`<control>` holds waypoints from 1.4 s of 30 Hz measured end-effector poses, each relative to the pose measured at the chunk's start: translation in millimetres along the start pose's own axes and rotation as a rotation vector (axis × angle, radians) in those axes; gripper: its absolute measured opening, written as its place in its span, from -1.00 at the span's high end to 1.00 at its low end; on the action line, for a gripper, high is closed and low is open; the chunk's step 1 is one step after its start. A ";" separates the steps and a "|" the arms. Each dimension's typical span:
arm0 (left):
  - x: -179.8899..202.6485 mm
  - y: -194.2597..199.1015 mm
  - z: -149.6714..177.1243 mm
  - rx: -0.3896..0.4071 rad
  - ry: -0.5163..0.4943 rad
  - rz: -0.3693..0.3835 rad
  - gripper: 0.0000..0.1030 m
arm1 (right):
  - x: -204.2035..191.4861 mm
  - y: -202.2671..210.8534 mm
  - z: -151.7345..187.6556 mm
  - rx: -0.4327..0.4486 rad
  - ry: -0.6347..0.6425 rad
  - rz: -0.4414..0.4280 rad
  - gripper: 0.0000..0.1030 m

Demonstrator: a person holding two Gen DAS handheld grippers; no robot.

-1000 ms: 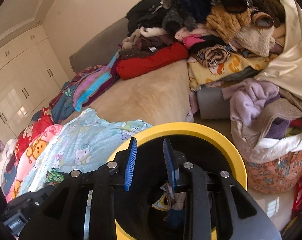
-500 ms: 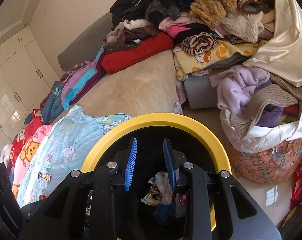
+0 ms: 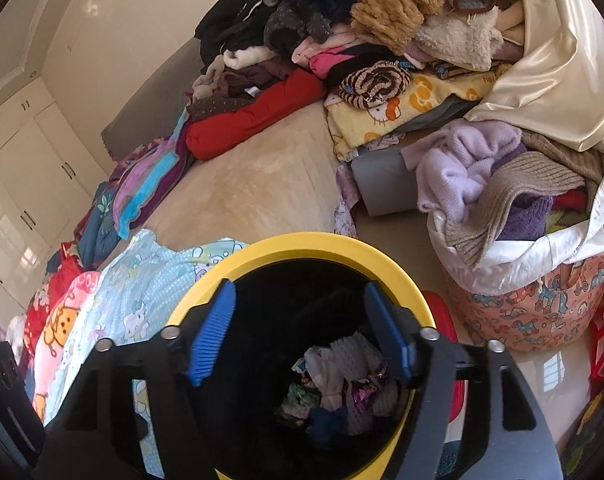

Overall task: Collect trash
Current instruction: 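Open both tools to drop the packet and wrapper into the bin, then move both tools back over the last wrapper and red candy tube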

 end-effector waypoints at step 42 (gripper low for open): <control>-203.3 147.0 29.6 0.163 0.268 -0.451 -0.79 | -199.9 24.9 170.7 -0.167 0.466 -0.305 -0.75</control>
Point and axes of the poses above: each gripper's, at about its wrist camera, not at the fingertips, and y roughly against the way its jaws point, x to its right, z to its underside, the point moved 8 cm from there along -y, roughly the way its jaws point, and after that the axes turned 14 degrees about -y, right-handed, at the moved point
